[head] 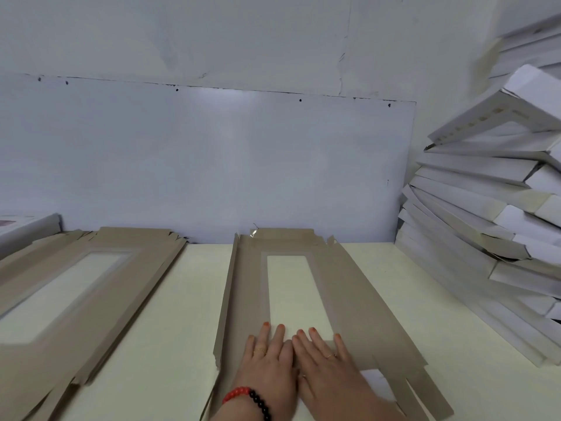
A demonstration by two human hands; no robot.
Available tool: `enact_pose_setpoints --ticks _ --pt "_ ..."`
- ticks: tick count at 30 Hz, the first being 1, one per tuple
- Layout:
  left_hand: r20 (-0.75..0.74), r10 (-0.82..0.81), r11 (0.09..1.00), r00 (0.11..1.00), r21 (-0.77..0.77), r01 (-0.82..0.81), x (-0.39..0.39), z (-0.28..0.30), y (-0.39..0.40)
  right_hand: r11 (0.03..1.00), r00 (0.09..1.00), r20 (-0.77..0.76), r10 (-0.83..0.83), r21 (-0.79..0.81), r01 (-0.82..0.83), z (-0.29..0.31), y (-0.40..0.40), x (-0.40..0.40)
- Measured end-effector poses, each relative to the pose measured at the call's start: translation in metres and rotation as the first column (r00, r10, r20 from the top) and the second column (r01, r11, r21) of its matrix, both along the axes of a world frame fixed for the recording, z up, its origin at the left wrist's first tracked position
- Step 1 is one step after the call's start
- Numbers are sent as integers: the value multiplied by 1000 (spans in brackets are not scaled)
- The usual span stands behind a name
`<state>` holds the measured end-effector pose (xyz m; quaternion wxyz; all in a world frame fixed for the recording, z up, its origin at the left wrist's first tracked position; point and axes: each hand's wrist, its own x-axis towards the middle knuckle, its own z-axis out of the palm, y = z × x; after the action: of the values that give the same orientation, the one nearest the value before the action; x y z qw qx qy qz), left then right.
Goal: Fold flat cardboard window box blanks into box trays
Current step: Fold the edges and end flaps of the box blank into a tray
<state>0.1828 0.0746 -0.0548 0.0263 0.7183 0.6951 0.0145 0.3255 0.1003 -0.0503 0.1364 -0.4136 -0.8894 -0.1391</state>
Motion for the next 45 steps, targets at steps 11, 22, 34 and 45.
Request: enact_pose_setpoints --ticks 11,22,34,45 --pt "-19 101 995 995 10 -101 -23 -7 -6 981 980 55 -191 43 189 5 28 70" --pt "-188 -319 896 929 259 360 -21 28 -34 897 926 -55 373 279 -344 15 16 78" --pt "-78 -318 948 945 -22 317 -31 41 -32 902 931 152 333 237 -361 18 12 69" --pt "10 13 999 1000 -45 -12 0 12 13 948 995 -95 18 -315 -48 7 27 -1"
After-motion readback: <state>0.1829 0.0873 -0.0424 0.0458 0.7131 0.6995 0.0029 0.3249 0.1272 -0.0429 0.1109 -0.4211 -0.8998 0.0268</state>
